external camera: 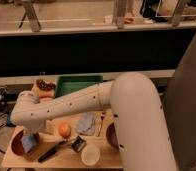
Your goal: Wipe red bowl with sponge
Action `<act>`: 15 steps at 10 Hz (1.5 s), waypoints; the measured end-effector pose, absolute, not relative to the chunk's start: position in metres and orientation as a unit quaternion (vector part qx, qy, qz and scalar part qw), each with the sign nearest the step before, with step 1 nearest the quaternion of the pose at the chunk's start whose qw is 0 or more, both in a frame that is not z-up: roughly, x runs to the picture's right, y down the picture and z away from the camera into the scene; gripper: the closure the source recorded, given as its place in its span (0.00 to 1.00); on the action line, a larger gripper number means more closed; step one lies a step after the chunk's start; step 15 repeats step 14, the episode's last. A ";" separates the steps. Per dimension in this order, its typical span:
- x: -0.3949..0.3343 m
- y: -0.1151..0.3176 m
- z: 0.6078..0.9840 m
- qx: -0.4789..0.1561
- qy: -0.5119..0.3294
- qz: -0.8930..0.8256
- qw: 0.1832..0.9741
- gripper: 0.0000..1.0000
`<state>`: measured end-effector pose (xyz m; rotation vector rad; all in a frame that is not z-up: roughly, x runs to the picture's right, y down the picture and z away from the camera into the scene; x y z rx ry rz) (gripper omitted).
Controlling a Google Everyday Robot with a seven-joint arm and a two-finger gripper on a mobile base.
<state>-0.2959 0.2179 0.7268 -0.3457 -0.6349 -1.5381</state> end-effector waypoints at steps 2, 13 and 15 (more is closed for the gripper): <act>-0.302 0.215 0.720 -0.149 -0.281 -0.681 0.659 0.40; -0.358 0.214 0.710 -0.139 -0.291 -0.766 0.556 0.37; -0.359 0.216 0.711 -0.140 -0.291 -0.769 0.552 0.39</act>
